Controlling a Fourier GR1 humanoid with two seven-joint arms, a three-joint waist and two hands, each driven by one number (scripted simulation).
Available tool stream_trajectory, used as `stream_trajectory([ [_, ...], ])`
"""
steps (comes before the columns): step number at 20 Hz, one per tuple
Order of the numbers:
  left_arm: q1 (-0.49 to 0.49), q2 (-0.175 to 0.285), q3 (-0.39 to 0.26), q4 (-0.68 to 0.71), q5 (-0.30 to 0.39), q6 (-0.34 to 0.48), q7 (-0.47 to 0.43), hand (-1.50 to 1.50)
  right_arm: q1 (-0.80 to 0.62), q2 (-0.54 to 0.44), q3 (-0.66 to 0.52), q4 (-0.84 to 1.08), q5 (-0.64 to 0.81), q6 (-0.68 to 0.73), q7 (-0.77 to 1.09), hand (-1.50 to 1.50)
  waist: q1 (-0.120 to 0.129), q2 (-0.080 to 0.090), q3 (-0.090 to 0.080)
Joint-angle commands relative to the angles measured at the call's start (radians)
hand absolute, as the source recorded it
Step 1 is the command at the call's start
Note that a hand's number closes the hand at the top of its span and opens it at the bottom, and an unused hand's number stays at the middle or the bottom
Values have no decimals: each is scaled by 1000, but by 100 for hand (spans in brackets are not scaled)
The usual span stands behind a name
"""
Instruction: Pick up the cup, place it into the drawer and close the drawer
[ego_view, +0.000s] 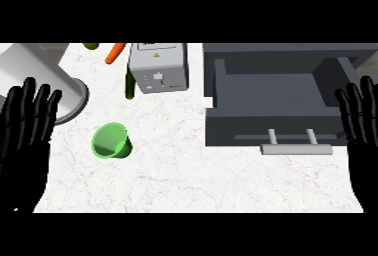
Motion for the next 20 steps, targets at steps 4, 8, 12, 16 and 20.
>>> stream_trajectory([
  [4,-93,39,107,92,35,-8,-16,-150,-15,5,-7,62,-37,43,-53,-150,-5,13,-31],
  [8,-46,-79,45,111,123,39,61,-150,-17,20,44,77,-117,92,26,-150,0,14,-31],
  [12,-74,-81,10,129,89,101,64,-150,-34,25,39,23,-110,65,116,-150,-6,11,-31],
  [16,-142,-81,13,246,85,108,-2,-150,-43,34,28,67,-115,83,80,-150,-7,12,-31],
  [20,-110,-81,-50,187,68,175,32,-150,-65,23,-2,25,-136,85,121,-150,-6,11,-31],
])
